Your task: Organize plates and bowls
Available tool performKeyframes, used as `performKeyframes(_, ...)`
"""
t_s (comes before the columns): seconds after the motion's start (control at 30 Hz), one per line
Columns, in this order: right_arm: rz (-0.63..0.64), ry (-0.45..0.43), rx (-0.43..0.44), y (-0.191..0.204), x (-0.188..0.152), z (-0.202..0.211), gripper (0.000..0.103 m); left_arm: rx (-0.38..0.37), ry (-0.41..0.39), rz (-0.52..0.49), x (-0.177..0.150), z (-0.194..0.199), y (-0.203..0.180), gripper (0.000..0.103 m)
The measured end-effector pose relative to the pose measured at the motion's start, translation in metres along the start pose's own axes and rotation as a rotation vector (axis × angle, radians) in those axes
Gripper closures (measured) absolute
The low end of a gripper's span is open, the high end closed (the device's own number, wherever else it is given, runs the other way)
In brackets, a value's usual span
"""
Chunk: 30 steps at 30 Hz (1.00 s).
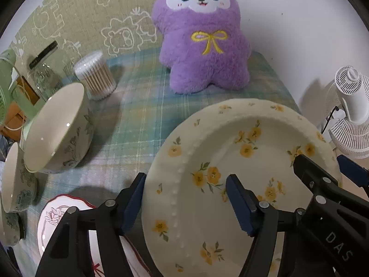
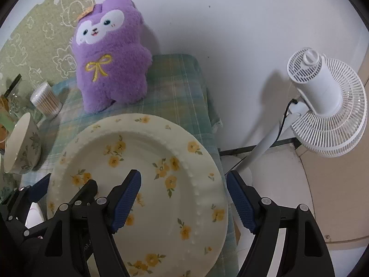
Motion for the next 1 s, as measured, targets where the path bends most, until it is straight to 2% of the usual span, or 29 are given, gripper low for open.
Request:
performKeyframes(0.33, -0.025, 0.023, -0.027, -0.001, -0.001, -0.006, 0.030, 0.004, 0.000, -0.001, -0.001, 0.003, -0.001, 0.032)
performKeyframes(0.47, -0.036, 0.033, -0.048, -0.002, -0.001, -0.007, 0.030, 0.036, -0.006, -0.007, 0.000, 0.005, -0.001, 0.033)
performKeyframes(0.63, -0.025, 0.032, -0.053, 0.000, -0.003, -0.002, 0.030, 0.021, 0.016, 0.007, -0.002, 0.007, 0.002, 0.034)
performKeyframes(1.0, -0.020, 0.008, -0.054, 0.007, -0.008, 0.039, 0.030, 0.007, -0.007, 0.014, -0.008, 0.045, 0.014, 0.035)
Point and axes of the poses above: each gripper's, at about its wrist camera, not at the fingertips, and z roughly against the way its jaws point, y to its left, x to its top, the point moved 5 cm from there along -z, roughly the way its jaws point
